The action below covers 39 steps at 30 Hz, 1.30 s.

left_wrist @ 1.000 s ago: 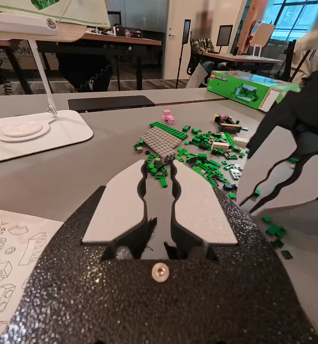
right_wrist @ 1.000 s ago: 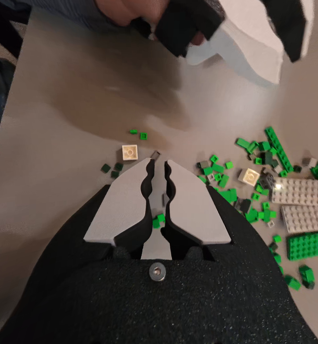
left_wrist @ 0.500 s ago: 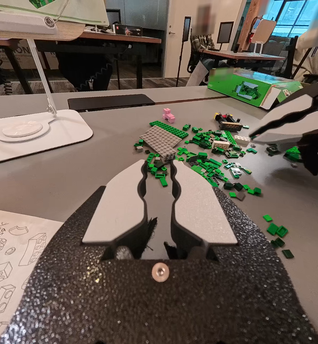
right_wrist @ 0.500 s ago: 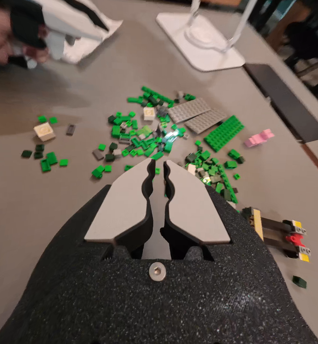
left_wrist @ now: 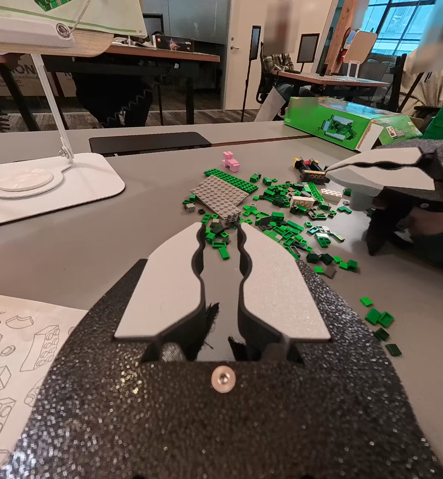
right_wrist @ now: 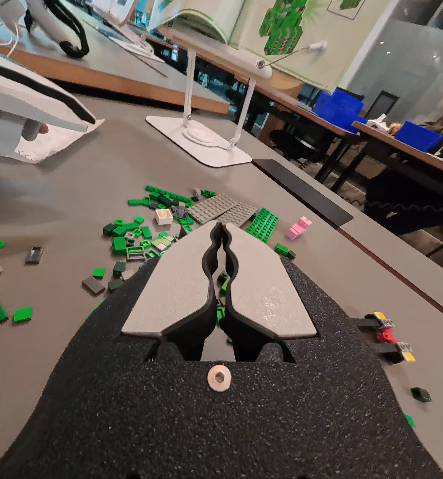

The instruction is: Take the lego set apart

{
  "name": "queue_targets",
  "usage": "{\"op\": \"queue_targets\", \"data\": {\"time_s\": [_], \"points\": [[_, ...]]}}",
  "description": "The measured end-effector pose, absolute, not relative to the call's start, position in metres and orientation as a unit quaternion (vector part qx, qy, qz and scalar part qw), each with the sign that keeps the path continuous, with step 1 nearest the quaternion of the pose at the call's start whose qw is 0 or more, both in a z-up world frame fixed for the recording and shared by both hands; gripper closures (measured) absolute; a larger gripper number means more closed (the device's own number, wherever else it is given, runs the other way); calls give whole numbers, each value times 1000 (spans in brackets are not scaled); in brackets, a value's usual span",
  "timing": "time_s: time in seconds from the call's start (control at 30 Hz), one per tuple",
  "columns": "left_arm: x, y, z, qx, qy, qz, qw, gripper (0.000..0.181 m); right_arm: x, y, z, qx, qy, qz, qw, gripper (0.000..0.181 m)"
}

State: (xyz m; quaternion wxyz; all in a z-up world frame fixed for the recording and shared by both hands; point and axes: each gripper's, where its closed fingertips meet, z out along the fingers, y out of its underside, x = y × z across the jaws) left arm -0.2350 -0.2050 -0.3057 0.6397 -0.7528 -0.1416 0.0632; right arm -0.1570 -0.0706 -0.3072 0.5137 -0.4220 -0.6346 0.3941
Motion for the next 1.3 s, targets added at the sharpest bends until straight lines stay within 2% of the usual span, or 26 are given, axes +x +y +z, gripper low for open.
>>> {"op": "queue_targets", "data": {"time_s": [0.17,1.3], "points": [[-235,-205,-306,-752,-143,60,641,158,-156,-65,-302,-413,-617,374,556,181],[-235,-205,-307,-755,-146,54,637,159,-156,-68,-304,-404,-623,370,558,181]]}}
